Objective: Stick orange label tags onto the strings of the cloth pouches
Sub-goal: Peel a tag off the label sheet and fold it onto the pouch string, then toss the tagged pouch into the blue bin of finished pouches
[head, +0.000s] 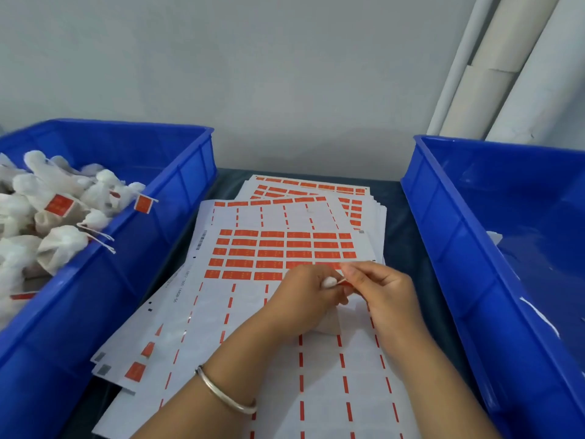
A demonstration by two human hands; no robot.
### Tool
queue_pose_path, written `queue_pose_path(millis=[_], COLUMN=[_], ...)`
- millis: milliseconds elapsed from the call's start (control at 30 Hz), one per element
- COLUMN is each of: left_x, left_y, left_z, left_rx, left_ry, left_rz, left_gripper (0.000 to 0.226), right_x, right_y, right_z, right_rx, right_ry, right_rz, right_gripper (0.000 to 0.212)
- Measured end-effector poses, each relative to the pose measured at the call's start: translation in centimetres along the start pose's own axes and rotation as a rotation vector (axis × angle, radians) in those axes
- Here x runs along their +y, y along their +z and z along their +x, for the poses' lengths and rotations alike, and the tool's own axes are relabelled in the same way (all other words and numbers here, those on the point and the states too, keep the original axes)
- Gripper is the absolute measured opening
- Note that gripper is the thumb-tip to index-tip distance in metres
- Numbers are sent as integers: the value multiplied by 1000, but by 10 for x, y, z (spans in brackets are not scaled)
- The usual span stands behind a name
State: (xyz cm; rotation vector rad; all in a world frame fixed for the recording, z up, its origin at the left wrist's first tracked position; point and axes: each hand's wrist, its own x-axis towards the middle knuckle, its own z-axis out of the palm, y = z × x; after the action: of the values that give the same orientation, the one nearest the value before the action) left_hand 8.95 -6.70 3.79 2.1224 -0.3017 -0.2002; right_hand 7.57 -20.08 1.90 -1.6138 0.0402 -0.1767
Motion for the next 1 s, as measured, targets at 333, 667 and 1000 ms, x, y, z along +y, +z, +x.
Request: queue_pose_path(millis=[333,667,1000], left_x=[45,98,43], left_y=[-70,-195,-311], left_z=[-37,-121,-210], left_rx=[213,661,915], left_ry=[50,308,-63], left_rz=[130,171,173], left_gripper=[3,21,18], right_x=[20,16,8], right_y=[4,8,15], right_z=[9,2,2], right_rx=[78,110,83], right_ry=[12,38,94], right_rz=[-2,-230,-444], right_gripper=[53,25,19])
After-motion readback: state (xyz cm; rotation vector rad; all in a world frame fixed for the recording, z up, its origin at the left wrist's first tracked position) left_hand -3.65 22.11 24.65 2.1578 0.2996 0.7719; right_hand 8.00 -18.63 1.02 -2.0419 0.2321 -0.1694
